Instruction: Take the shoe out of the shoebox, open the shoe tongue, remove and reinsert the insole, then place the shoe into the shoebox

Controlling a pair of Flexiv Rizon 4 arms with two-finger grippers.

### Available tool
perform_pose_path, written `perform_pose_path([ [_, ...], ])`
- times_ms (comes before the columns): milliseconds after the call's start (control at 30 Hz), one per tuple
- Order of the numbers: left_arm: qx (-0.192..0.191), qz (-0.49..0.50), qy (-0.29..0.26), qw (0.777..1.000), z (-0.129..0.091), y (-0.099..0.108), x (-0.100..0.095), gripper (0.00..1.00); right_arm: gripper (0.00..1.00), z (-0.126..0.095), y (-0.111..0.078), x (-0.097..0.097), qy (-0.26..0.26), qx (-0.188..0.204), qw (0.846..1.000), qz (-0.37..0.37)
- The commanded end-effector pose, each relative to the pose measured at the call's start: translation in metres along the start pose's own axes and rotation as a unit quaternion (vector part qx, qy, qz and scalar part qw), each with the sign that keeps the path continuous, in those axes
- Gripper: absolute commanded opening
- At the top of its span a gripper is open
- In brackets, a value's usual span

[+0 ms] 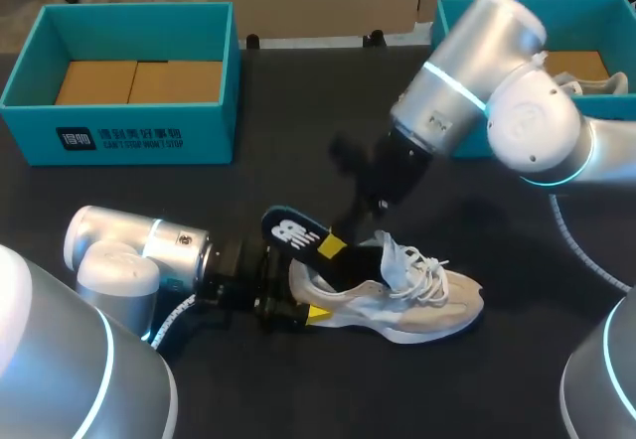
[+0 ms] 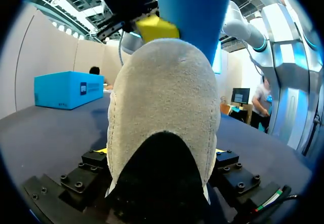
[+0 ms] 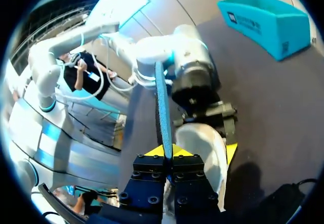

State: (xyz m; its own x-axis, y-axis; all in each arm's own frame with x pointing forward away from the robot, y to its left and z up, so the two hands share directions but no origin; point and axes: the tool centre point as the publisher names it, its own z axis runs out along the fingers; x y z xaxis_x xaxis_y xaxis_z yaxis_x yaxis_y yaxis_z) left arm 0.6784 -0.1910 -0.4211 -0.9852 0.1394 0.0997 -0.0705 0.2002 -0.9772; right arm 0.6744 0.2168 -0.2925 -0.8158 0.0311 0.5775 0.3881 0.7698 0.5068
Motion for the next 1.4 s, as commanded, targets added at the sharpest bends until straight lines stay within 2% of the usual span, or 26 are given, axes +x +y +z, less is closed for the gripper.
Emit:
perform_pose_path([
  [33,0.0,0.0,0.0,1.0,0.001,0.003,-0.002,0.0,0.0,-0.015,0.007,0.018,-0.001,-0.042,0.999,-0.019],
  [467,0.0,0.0,0.0,1.0,0.001,0.003,-0.002,0.0,0.0,-0.015,0.007,0.018,-0.001,-0.042,0.999,-0.019],
  [533,0.0,0.0,0.0,1.0,0.001,0.003,-0.002,0.0,0.0,-0.018,0.014,0.024,-0.005,-0.097,0.995,0.001],
  [633,0.0,0.0,0.0,1.0,0.001,0.003,-0.002,0.0,0.0,-0.043,0.031,0.037,-0.028,-0.153,0.988,0.006],
  [800,0.0,0.0,0.0,1.0,0.001,0.003,-0.002,0.0,0.0,-0.082,0.058,0.054,-0.074,-0.193,0.978,0.01],
  [900,0.0,0.0,0.0,1.0,0.001,0.003,-0.002,0.0,0.0,-0.1,0.069,0.066,-0.084,-0.217,0.973,0.0],
  [967,0.0,0.0,0.0,1.0,0.001,0.003,-0.002,0.0,0.0,-0.112,0.077,0.077,-0.063,-0.247,0.967,-0.029],
  [1000,0.0,0.0,0.0,1.0,0.001,0.003,-0.002,0.0,0.0,-0.117,0.081,0.083,-0.063,-0.251,0.966,-0.032],
  [1367,0.0,0.0,0.0,1.0,0.001,0.003,-0.002,0.0,0.0,-0.117,0.081,0.083,-0.063,-0.251,0.966,-0.032],
  [1400,0.0,0.0,0.0,1.0,0.001,0.003,-0.002,0.0,0.0,-0.115,0.078,0.08,-0.052,-0.267,0.962,-0.029],
])
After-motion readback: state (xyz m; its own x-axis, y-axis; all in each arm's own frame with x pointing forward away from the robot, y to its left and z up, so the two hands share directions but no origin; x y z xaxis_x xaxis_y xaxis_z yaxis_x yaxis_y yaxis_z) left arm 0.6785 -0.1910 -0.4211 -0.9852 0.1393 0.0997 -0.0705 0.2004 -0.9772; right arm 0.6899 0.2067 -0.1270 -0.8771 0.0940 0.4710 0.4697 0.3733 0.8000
